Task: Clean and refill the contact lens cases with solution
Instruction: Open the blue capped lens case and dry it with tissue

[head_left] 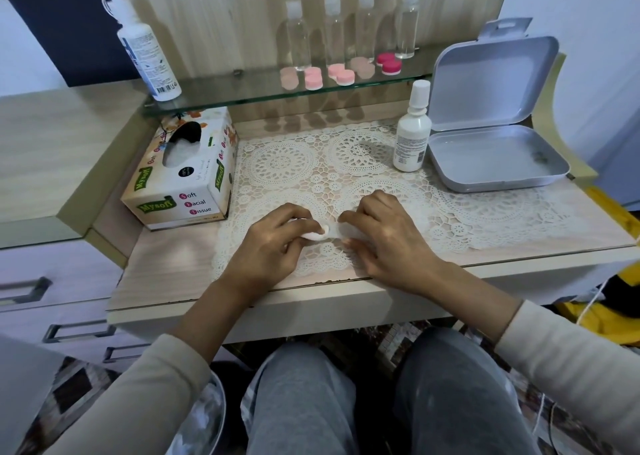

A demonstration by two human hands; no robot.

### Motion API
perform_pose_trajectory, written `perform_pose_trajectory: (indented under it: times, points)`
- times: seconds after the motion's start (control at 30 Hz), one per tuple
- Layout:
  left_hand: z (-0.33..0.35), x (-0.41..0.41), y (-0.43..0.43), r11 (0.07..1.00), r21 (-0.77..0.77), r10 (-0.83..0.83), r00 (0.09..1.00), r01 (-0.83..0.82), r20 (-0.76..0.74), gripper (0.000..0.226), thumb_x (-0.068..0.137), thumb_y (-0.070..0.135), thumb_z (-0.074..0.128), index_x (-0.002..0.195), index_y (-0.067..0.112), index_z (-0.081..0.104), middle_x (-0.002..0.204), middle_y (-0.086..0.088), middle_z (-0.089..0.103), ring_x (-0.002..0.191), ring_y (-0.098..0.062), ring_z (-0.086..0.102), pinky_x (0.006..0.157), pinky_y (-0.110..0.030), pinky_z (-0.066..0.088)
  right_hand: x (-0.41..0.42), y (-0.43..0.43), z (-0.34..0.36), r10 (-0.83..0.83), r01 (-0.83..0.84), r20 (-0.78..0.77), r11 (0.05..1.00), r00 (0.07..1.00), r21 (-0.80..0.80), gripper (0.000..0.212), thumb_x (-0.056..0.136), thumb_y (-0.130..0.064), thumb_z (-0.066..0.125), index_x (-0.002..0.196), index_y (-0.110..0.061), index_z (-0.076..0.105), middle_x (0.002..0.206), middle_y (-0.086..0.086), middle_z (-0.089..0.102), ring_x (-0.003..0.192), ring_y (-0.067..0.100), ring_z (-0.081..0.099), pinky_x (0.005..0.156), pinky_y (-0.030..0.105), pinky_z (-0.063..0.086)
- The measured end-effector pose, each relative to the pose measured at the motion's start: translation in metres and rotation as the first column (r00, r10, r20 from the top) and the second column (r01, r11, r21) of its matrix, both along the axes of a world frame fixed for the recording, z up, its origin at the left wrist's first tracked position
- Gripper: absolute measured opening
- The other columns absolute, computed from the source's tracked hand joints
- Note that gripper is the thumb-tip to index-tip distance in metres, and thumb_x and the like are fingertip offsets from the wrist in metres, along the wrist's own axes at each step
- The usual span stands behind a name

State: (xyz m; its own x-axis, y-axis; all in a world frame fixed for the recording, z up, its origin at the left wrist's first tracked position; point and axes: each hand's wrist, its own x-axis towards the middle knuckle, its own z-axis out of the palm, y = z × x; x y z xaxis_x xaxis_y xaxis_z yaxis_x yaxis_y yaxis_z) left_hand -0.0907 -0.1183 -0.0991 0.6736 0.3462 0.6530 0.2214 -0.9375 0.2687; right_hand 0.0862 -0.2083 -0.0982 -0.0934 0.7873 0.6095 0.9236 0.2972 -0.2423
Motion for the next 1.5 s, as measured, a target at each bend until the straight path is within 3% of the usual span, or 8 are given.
perform_pose_trajectory:
  times: [0.43,0.7,0.9,0.97,1.07,1.27,1.37,1.5]
  points:
    - [0.0,0.002,0.001,0.999,0.031,-0.02,0.991,0.024,-0.132,0.016,0.082,0.005,0.055,0.088,0.004,0.07,0.088,-0.013,0.058,0.082,-0.013,0.05,0.077,-0.006,0.033,0.0,-0.001,0.0,-0.005,0.005,0.002,1.0,1.0,-0.026,0.028,0.068,-0.01,0.062,0.093,0.002,0.066,0.074,0.013,0.052,0.079,0.018,0.036,0.071,0.024,0.026]
    - [-0.002,0.003,0.0,1.0,0.0,-0.018,1.0,0.018,-0.012,0.021,0.082,0.0,0.052,0.097,0.014,0.058,0.094,0.0,0.046,0.081,-0.011,0.05,0.077,-0.004,0.034,0.0,0.001,0.0,-0.039,0.039,-0.002,0.998,0.999,-0.049,0.03,0.068,-0.013,0.063,0.094,0.0,0.066,0.076,0.011,0.053,0.08,0.017,0.036,0.073,0.024,0.027]
    - [0.008,0.003,-0.011,0.992,-0.125,0.031,0.987,-0.012,0.157,0.015,0.081,-0.001,0.058,0.089,0.005,0.07,0.085,-0.008,0.062,0.076,-0.011,0.057,0.066,-0.017,0.044,0.001,0.001,-0.002,-0.049,0.048,-0.029,0.998,0.998,-0.034,0.028,0.069,-0.015,0.066,0.093,0.0,0.066,0.074,0.01,0.052,0.079,0.016,0.036,0.072,0.024,0.026]
    - [0.016,0.004,-0.021,0.92,-0.387,0.169,0.951,-0.058,0.259,0.02,0.078,0.002,0.064,0.091,0.016,0.07,0.085,0.004,0.067,0.077,-0.006,0.061,0.064,-0.023,0.05,0.002,0.001,-0.003,-0.054,0.053,-0.036,0.998,0.998,-0.032,0.028,0.068,-0.014,0.066,0.092,0.0,0.067,0.074,0.01,0.052,0.079,0.016,0.035,0.072,0.024,0.027]
    - [0.024,0.006,-0.031,0.666,-0.743,0.349,0.908,-0.065,0.233,0.028,0.077,0.006,0.07,0.09,0.03,0.064,0.083,0.015,0.069,0.075,-0.012,0.065,0.057,-0.033,0.055,0.002,0.001,-0.002,-0.055,0.054,-0.063,0.998,0.997,-0.022,0.029,0.071,-0.018,0.066,0.094,-0.001,0.067,0.074,0.01,0.053,0.078,0.016,0.037,0.073,0.026,0.03]
    - [0.035,0.008,-0.033,0.434,-0.9,0.252,0.955,0.035,0.158,0.01,0.077,0.007,0.067,0.083,0.015,0.067,0.117,0.011,0.059,0.087,-0.001,0.064,0.05,-0.026,0.047,0.003,-0.001,0.003,-0.042,0.04,-0.192,0.999,0.981,-0.015,0.039,0.077,-0.032,0.053,0.102,-0.004,0.066,0.079,0.008,0.06,0.08,0.018,0.048,0.074,0.022,0.031]
    - [0.039,0.01,-0.032,0.376,-0.926,0.203,0.973,0.026,0.11,0.008,0.079,0.011,0.067,0.086,0.015,0.069,0.089,0.0,0.068,0.071,-0.017,0.059,0.051,-0.025,0.041,0.001,-0.003,0.008,-0.01,0.015,-0.253,1.0,0.967,0.02,0.033,0.078,-0.031,0.055,0.095,-0.006,0.067,0.079,0.006,0.061,0.076,0.023,0.053,0.069,0.024,0.036]
    - [0.039,0.013,-0.034,0.354,-0.935,0.235,0.966,0.016,0.106,0.009,0.081,0.013,0.067,0.088,0.015,0.071,0.074,-0.004,0.065,0.061,-0.01,0.055,0.05,-0.021,0.04,-0.003,-0.004,0.014,0.009,-0.008,-0.356,1.0,0.934,0.005,0.034,0.078,-0.035,0.054,0.095,-0.011,0.07,0.079,0.002,0.061,0.077,0.018,0.052,0.068,0.024,0.038]
